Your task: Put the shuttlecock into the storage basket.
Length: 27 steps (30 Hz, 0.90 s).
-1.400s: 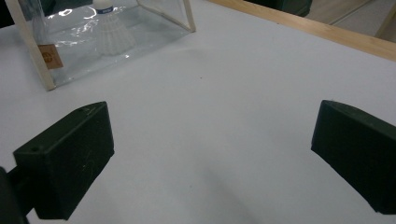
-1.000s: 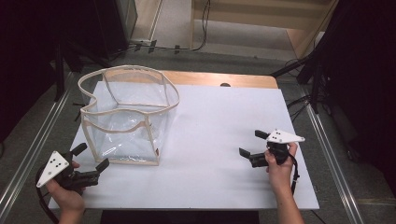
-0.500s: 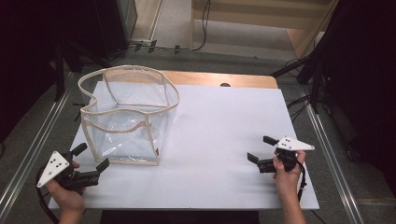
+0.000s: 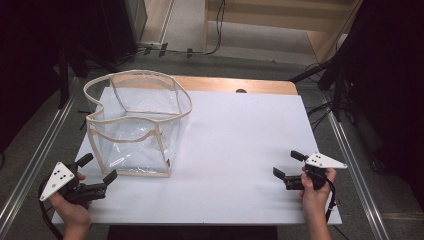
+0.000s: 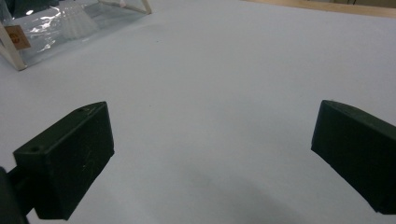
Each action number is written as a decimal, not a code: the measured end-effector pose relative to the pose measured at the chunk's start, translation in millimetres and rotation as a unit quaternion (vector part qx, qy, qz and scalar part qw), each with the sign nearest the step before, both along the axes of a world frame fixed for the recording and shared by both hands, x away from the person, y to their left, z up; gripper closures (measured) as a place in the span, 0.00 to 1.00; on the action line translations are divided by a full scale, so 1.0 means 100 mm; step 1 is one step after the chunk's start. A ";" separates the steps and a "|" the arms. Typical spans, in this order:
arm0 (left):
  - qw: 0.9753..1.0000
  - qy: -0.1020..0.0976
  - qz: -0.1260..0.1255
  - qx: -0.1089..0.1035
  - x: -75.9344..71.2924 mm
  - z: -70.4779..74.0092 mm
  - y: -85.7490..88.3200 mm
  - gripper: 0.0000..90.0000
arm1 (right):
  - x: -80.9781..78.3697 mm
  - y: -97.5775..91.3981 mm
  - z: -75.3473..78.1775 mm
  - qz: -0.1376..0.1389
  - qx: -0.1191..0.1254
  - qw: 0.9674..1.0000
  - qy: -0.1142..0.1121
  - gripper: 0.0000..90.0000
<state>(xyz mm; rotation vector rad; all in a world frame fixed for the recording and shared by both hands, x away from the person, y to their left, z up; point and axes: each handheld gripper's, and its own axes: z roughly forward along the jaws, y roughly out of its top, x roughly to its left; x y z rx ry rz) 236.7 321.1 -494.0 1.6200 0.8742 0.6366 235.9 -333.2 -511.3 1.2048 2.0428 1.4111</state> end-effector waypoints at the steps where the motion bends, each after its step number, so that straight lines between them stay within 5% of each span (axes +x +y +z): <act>1: 1.000 0.000 0.000 0.000 0.00 0.00 0.00 0.00 | -0.01 -0.01 0.00 -0.001 0.001 1.000 -0.001 0.00; 27: 1.000 0.000 -0.001 -0.002 0.00 0.00 0.00 0.00 | -0.17 -0.30 -0.05 -0.040 0.027 0.999 -0.015 0.00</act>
